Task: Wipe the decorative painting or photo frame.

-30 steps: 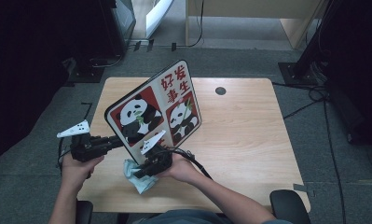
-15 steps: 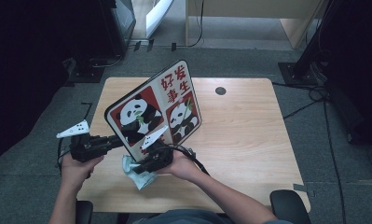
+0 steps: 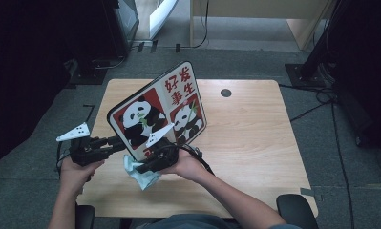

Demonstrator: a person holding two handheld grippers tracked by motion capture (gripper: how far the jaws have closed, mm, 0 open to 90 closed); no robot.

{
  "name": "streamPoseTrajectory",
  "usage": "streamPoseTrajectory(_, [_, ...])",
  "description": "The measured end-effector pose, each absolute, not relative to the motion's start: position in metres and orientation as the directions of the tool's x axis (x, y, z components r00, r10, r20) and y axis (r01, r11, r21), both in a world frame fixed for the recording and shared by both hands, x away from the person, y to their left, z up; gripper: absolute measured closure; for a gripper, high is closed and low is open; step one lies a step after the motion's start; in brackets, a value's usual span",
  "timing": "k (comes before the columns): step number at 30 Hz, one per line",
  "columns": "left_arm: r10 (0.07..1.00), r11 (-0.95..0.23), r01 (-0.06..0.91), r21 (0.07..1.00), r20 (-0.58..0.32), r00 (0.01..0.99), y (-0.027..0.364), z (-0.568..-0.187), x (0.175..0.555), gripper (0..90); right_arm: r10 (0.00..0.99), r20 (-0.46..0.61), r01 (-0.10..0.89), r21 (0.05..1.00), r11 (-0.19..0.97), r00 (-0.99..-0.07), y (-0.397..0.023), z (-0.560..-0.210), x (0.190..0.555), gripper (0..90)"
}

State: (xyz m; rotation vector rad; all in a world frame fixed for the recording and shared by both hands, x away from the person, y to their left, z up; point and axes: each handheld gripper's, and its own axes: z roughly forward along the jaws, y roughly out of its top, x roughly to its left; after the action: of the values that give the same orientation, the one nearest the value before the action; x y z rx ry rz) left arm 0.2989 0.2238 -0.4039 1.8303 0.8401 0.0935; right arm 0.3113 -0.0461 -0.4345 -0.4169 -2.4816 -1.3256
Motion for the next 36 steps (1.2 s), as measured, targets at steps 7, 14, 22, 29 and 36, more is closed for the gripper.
streamPoseTrajectory(7, [0.583, -0.186, 0.488, 0.853, -0.304, 0.753, 0.226, -0.407, 0.301, 51.4, 0.122, 0.397, 0.397, 0.744, 0.538, -0.91, -0.046, -0.431, 0.313, 78.2])
streamPoseTrajectory(14, [0.587, -0.195, 0.494, 0.847, -0.302, 0.751, 0.229, -0.412, 0.303, 45.2, 0.112, 0.384, 0.382, 0.754, 0.534, -0.916, -0.045, -0.424, 0.314, 78.2])
streamPoseTrajectory(22, [0.602, -0.202, 0.491, 0.848, -0.288, 0.745, 0.237, -0.414, 0.304, 44.1, 0.119, 0.384, 0.386, 0.758, 0.526, -0.916, -0.043, -0.419, 0.315, 78.2])
streamPoseTrajectory(29, [0.608, -0.201, 0.487, 0.85, -0.282, 0.742, 0.242, -0.416, 0.303, 44.1, 0.119, 0.385, 0.388, 0.762, 0.518, -0.915, -0.041, -0.41, 0.316, 78.2])
streamPoseTrajectory(36, [0.612, -0.191, 0.485, 0.853, -0.283, 0.738, 0.246, -0.417, 0.303, 44.1, 0.123, 0.369, 0.377, 0.769, 0.516, -0.921, -0.037, -0.397, 0.32, 78.2])
